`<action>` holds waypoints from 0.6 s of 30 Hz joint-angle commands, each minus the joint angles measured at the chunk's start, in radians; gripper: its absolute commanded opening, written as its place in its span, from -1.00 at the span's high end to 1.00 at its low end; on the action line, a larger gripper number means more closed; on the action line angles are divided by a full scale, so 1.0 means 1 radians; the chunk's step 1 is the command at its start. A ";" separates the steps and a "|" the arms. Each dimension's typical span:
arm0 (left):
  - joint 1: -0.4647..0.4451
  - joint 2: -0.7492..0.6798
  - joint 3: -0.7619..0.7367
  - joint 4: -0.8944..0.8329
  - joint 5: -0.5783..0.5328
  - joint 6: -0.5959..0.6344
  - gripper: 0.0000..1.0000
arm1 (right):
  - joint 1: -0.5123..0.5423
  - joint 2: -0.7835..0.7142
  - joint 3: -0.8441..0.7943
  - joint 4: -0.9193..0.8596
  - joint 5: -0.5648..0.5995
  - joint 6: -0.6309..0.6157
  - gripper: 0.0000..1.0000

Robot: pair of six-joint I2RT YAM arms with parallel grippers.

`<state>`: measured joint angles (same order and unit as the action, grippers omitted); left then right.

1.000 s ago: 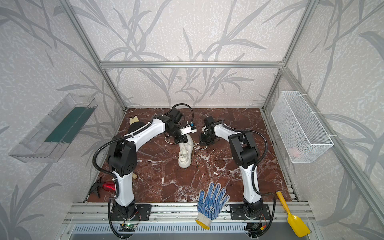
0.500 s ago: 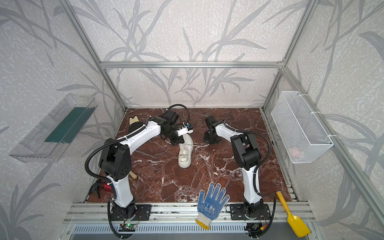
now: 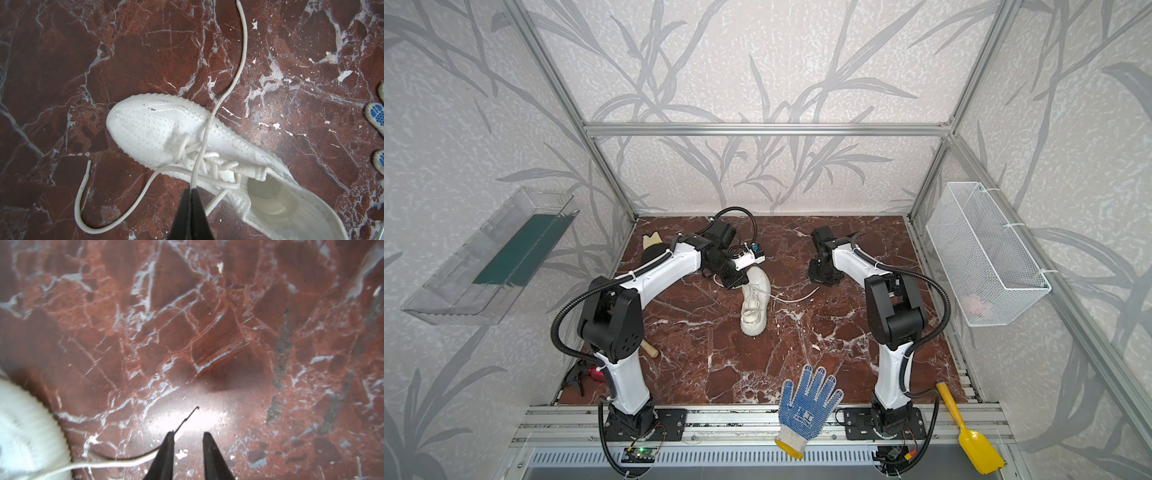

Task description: Tie the shoes

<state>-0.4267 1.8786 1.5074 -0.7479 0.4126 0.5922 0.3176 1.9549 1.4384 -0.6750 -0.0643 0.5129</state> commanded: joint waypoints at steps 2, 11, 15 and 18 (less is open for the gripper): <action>0.006 -0.041 -0.010 0.035 0.012 -0.037 1.00 | -0.008 -0.002 0.054 -0.075 -0.095 -0.214 0.27; 0.021 -0.047 -0.021 0.044 0.012 -0.071 0.88 | -0.009 0.053 0.114 -0.085 -0.212 -0.413 0.02; 0.028 -0.066 -0.041 0.073 0.021 -0.105 0.58 | -0.010 0.106 0.141 -0.054 -0.269 -0.365 0.02; 0.033 -0.079 -0.057 0.099 0.024 -0.124 0.36 | -0.009 0.138 0.154 -0.038 -0.299 -0.345 0.02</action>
<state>-0.4030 1.8507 1.4666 -0.6796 0.4198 0.4915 0.3111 2.0594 1.5604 -0.7177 -0.3023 0.1543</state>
